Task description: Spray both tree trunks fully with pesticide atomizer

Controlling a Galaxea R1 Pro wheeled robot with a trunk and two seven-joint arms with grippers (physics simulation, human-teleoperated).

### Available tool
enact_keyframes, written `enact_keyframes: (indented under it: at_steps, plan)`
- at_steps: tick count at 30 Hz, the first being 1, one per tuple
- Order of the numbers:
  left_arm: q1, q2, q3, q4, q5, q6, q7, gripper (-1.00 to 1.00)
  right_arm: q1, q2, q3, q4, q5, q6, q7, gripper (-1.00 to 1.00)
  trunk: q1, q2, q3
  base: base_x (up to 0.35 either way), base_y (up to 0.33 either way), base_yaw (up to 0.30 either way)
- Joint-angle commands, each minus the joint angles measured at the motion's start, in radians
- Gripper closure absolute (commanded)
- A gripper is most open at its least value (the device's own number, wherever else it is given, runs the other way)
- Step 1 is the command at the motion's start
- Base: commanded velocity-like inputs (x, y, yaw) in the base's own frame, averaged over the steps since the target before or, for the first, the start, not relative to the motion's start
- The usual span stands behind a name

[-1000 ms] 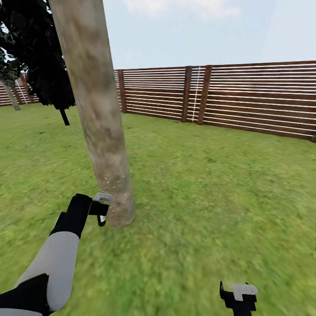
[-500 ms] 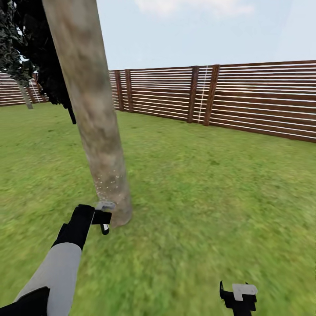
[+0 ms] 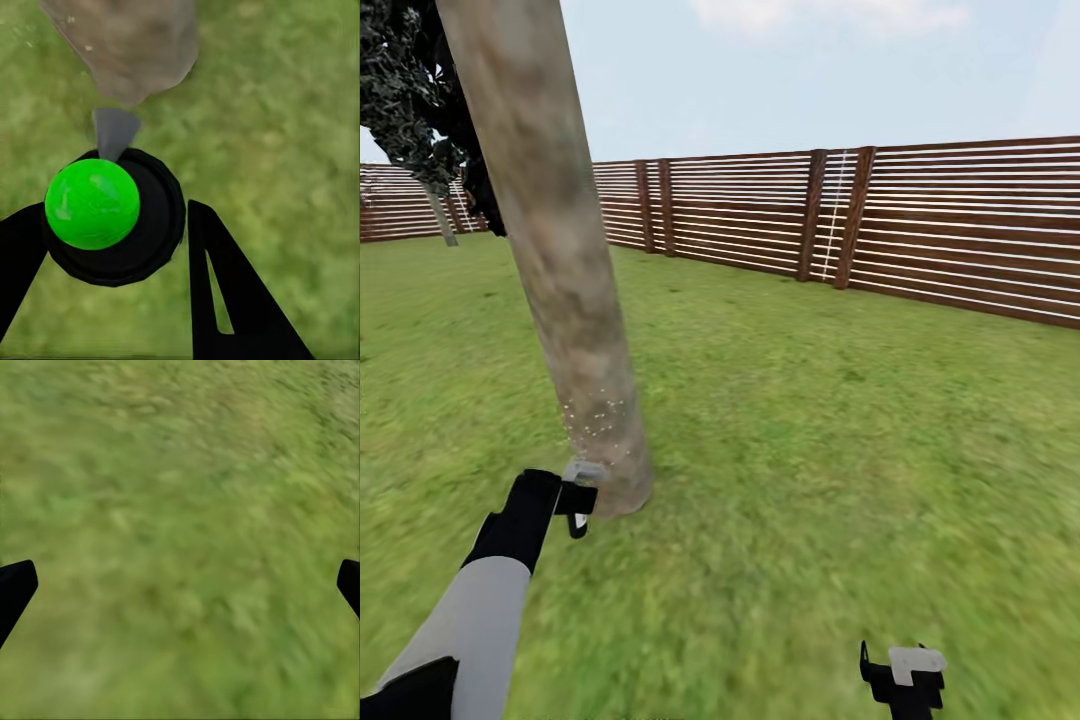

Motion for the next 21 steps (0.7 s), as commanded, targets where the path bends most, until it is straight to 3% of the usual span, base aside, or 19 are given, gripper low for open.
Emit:
enact_keyframes:
  at_steps: [1, 6, 7, 9, 12, 13, 16, 18, 19, 21]
  plan:
    - [0.001, 0.008, 0.005, -0.001, -0.003, 0.0, 0.0, 1.0, 0.0, 0.0, 0.0, 0.0, 0.0, 0.0, 0.0, -1.0, 0.0, 0.0, 0.0, 0.0, -0.268, 0.073]
    - [0.023, 0.105, 0.007, 0.0, -0.001, 0.001, 0.002, 1.0, 0.0, 0.0, 0.0, 0.0, 0.0, 0.0, 0.0, -1.0, 0.0, 0.0, 0.0, 0.069, -0.268, 0.014]
    - [0.032, 0.107, 0.007, 0.0, 0.0, 0.0, 0.002, 1.0, 0.0, 0.0, 0.0, 0.0, 0.0, 0.0, 0.0, -1.0, 0.0, 0.0, 0.0, 0.125, -0.268, 0.001]
    - [0.041, 0.094, 0.004, 0.001, 0.004, 0.0, 0.003, 1.0, 0.0, 0.0, 0.0, 0.0, 0.0, 0.0, 0.0, -1.0, 0.0, 0.0, 0.0, 0.133, -0.268, 0.0]
    - [0.044, 0.029, 0.001, 0.009, 0.003, 0.0, 0.003, 1.0, 0.0, 0.0, 0.001, 0.0, 0.0, 0.0, 0.0, -1.0, 0.0, 0.0, 0.0, 0.137, -0.268, 0.075]
    - [0.044, 0.019, 0.001, 0.01, 0.002, 0.0, 0.003, 1.0, 0.0, 0.0, 0.001, 0.0, 0.0, 0.0, 0.0, -1.0, 0.0, 0.0, 0.0, 0.138, -0.268, 0.225]
    - [0.045, 0.021, 0.005, 0.01, -0.001, 0.0, 0.003, 1.0, 0.0, 0.0, 0.001, 0.0, 0.0, 0.0, 0.0, -1.0, 0.0, 0.0, 0.0, 0.139, -0.268, 0.262]
    - [0.052, 0.06, 0.008, 0.01, -0.004, -0.001, 0.003, 1.0, 0.0, 0.0, 0.001, 0.0, 0.0, 0.0, 0.0, -1.0, 0.0, 0.0, 0.0, 0.139, -0.268, 0.275]
    - [0.058, 0.097, 0.009, 0.011, -0.002, -0.001, 0.003, 1.0, 0.0, 0.0, 0.001, 0.0, 0.0, 0.0, 0.0, -1.0, 0.0, 0.0, 0.0, 0.139, -0.268, 0.23]
    - [0.064, 0.143, 0.011, 0.028, 0.0, -0.001, 0.003, 1.0, 0.0, 0.0, 0.001, 0.0, 0.0, 0.0, 0.0, -1.0, 0.0, 0.0, 0.0, 0.139, -0.268, 0.093]
